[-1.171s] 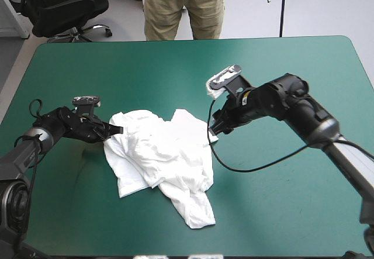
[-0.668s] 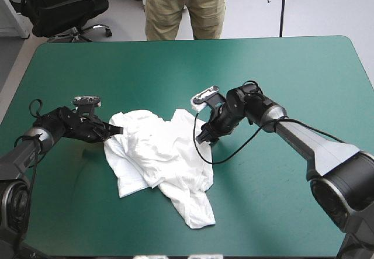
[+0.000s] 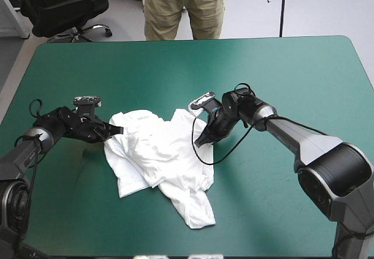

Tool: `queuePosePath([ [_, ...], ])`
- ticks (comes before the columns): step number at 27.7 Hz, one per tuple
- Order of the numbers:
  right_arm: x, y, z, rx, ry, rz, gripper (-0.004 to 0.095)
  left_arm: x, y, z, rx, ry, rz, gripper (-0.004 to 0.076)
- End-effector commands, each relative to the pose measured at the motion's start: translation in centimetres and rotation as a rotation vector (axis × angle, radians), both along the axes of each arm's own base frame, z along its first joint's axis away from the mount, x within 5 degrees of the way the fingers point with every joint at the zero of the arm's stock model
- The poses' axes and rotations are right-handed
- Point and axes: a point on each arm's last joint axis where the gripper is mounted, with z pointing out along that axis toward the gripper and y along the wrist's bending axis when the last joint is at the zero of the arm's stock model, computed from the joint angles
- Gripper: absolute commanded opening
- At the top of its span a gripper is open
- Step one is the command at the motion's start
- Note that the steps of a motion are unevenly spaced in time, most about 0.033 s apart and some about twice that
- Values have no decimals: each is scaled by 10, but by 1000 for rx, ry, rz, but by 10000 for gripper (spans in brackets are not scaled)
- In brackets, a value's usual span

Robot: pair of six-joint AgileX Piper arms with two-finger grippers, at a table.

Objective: Fold the cloth

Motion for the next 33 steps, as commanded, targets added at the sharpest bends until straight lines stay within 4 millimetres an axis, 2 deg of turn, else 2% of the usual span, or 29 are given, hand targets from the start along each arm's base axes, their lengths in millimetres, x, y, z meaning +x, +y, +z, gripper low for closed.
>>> queuePosePath([
  [1,-2,0,40,69,-94,6,-5,-5,-4,15,-23,-23,-4,-15],
  [3,-5,-6,69,76,-179,-2,-5,-8,-4,36,-26,-80,-12,-15],
  [5,-15,-18,112,76,-301,-2,-5,-15,-6,71,-30,-152,-40,-15],
  [8,-31,-31,157,94,-411,0,-13,-24,-8,114,-27,-238,-78,-15],
  [14,-72,-62,241,160,-644,-16,-13,-52,-11,212,-4,-485,-133,-15],
  [21,-119,-97,318,223,-909,-41,-13,-97,-13,324,41,-833,-172,-15],
  [24,-143,-112,346,262,-1011,-45,-13,-122,-14,367,59,-966,-187,-15],
  [29,-185,-137,387,333,-1166,-53,-13,-163,-16,415,85,-1141,-203,-15],
  [33,-215,-155,409,355,-1234,-50,-13,-205,-18,448,105,-1291,-212,-15],
])
